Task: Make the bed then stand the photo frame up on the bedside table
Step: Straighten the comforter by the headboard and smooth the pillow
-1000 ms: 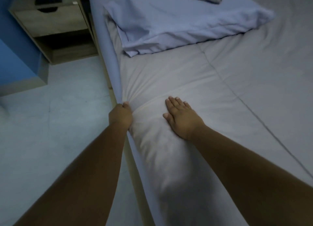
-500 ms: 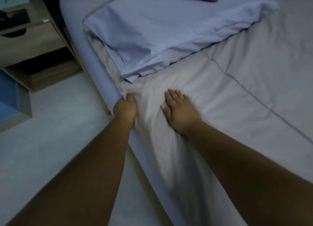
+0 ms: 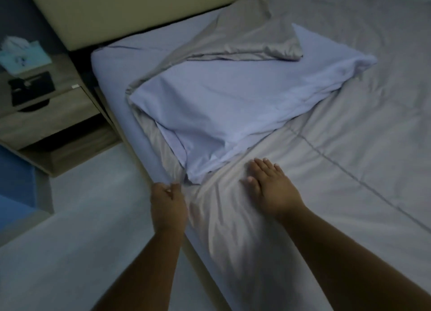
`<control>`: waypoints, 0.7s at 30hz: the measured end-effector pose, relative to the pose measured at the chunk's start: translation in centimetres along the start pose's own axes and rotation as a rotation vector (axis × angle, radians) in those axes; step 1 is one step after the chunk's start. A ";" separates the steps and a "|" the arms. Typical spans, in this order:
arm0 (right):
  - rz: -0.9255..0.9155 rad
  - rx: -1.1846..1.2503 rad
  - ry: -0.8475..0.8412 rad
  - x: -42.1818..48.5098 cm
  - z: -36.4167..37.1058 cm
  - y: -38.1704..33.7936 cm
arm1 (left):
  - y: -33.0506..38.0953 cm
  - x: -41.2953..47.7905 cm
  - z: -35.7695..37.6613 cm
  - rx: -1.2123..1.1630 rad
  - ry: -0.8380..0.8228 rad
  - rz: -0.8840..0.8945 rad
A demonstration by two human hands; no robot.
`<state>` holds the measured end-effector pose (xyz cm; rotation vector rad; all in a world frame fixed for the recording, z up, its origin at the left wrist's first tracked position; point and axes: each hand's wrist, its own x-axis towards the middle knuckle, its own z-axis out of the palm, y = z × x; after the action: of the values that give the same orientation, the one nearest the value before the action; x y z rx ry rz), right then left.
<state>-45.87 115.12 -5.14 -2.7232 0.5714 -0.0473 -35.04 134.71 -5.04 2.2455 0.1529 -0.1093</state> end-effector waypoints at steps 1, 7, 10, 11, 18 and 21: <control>0.018 -0.003 0.029 0.8 -1.1 0.5 | 1.1 1.4 -0.4 0.010 0.061 0.079; 0.059 -0.060 0.228 7.3 -9.1 2.7 | 12.1 7.5 -0.1 0.196 0.043 0.529; 0.056 -0.074 0.265 10.6 -12.8 2.9 | 17.7 8.0 0.9 0.279 -0.057 0.670; 0.058 -0.075 0.286 11.7 -13.8 2.9 | 19.3 8.3 1.5 0.294 -0.095 0.701; 0.097 -0.044 0.405 20.6 -17.1 2.6 | 28.2 13.5 7.4 0.410 -0.215 0.972; 0.149 -0.066 0.393 24.8 -16.7 3.3 | 30.4 17.3 11.2 0.379 -0.234 1.117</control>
<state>-26.09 96.88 8.29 -2.7378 0.8963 -0.5434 -13.75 108.33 9.00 2.3354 -1.3183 0.2195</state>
